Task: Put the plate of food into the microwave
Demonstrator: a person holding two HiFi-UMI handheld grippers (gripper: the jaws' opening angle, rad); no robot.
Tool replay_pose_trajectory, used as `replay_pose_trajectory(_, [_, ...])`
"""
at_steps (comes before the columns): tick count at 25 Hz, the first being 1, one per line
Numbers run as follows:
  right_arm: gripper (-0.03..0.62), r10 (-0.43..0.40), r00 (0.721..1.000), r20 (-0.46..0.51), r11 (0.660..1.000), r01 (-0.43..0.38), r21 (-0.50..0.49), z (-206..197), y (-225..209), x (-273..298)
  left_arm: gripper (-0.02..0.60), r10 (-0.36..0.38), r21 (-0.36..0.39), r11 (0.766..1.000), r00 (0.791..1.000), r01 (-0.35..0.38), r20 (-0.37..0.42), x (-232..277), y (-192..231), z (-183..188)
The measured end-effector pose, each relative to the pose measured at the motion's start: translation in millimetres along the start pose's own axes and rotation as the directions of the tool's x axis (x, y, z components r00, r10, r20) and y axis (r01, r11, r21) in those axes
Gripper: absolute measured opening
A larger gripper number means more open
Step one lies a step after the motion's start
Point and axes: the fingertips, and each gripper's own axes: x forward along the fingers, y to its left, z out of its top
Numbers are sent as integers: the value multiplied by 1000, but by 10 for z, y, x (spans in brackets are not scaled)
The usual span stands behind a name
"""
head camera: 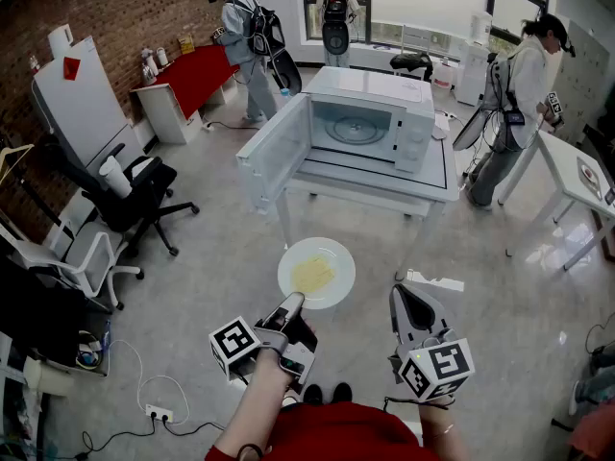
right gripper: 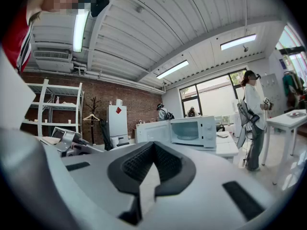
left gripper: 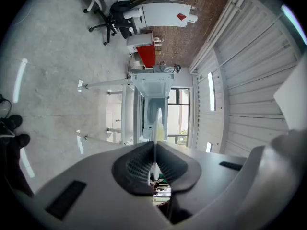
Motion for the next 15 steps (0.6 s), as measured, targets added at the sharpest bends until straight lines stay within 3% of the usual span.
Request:
replay_pose_trajectory(4, [14, -6, 1000, -2, 1000, 6, -2, -14, -49, 47, 21, 29, 35, 999, 1000, -29, -2, 26, 71, 50])
replay_pose_trajectory(15, [14, -22, 999, -23, 1000, 22, -5, -62, -151, 114, 21, 24, 16, 1000, 1000, -24, 3, 137, 56, 58])
